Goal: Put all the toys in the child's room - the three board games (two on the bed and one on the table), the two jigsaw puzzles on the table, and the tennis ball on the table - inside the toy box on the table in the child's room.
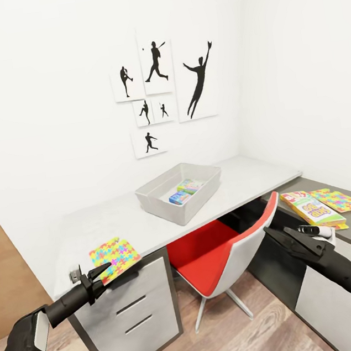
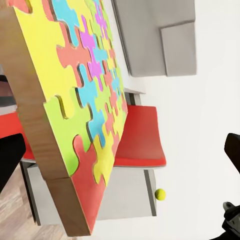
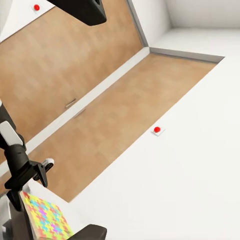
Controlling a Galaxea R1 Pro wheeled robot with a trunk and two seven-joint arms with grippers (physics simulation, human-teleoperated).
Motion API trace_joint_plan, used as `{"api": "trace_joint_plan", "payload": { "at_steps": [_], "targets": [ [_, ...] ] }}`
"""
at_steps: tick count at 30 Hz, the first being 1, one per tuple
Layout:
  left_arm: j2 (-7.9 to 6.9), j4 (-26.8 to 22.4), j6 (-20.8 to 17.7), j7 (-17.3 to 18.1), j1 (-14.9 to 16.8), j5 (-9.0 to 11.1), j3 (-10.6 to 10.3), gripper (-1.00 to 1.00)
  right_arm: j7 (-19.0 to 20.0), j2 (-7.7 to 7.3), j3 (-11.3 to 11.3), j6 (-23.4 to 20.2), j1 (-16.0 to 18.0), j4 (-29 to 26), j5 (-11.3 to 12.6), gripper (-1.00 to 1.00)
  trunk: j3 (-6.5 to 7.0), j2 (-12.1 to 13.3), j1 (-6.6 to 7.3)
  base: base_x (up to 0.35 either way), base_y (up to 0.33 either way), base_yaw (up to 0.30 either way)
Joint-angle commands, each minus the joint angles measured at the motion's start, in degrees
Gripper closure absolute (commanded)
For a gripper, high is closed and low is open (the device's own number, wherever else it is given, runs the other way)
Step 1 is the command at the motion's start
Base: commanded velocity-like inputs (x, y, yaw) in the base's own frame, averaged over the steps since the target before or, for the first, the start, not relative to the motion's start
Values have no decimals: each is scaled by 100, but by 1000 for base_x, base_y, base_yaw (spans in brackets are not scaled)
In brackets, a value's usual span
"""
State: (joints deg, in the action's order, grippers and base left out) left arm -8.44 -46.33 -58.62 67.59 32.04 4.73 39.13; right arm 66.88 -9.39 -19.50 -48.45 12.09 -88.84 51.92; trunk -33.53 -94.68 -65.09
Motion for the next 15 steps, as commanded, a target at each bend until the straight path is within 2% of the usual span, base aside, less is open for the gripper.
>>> {"api": "trace_joint_plan", "payload": {
  "at_steps": [1,15],
  "targets": [
    [0,2,-38,8,4,11,7,-100,1,-1,-1,-33,4,1,20,-100,-6,-3,0,59,23,0],
    [-8,2,-36,9,4,11,6,-100,1,-1,-1,-33,4,3,20,-100,-6,-3,0,19,5,0]
  ]
}}
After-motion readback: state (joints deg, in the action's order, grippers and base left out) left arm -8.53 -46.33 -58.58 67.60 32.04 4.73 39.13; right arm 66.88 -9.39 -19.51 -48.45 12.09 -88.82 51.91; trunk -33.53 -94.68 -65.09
